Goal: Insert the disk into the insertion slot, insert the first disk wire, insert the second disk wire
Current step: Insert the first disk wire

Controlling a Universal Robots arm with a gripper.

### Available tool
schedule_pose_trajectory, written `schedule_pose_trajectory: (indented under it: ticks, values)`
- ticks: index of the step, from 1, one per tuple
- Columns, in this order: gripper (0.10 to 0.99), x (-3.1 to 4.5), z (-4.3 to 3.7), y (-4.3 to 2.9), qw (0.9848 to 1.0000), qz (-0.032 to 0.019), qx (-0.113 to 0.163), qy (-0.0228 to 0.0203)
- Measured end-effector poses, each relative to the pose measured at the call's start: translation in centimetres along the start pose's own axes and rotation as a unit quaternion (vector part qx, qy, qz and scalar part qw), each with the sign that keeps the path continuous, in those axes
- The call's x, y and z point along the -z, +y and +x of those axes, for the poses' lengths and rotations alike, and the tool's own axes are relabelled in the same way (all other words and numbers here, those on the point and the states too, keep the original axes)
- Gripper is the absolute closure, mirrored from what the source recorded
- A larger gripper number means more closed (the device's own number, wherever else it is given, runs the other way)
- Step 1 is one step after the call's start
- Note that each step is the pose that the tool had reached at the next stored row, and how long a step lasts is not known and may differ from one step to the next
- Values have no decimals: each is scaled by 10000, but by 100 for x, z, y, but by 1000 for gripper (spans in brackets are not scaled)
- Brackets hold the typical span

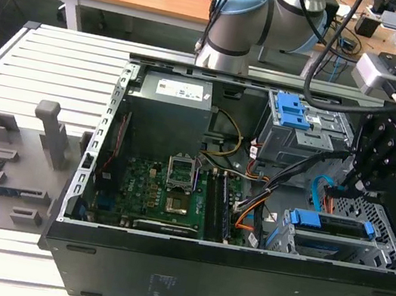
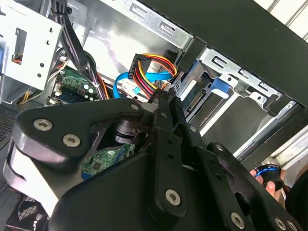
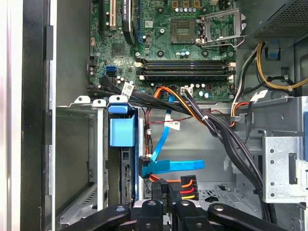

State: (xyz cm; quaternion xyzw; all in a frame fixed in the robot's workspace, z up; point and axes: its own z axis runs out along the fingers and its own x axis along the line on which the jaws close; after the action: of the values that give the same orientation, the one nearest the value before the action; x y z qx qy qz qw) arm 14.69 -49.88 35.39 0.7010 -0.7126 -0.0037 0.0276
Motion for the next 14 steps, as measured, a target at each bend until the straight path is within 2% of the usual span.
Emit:
schedule_pose_trajectory:
  ticks: [3, 6, 7, 9, 14]
  values:
    - [918, 0, 9, 0, 10000, 0, 0, 1]
    - [918, -3, 93, -2, 10000, 0, 0, 0]
    - [918, -7, 167, -3, 10000, 0, 0, 0]
    - [918, -9, 240, -4, 10000, 0, 0, 0]
    - [918, -58, 295, -12, 10000, 0, -1, 0]
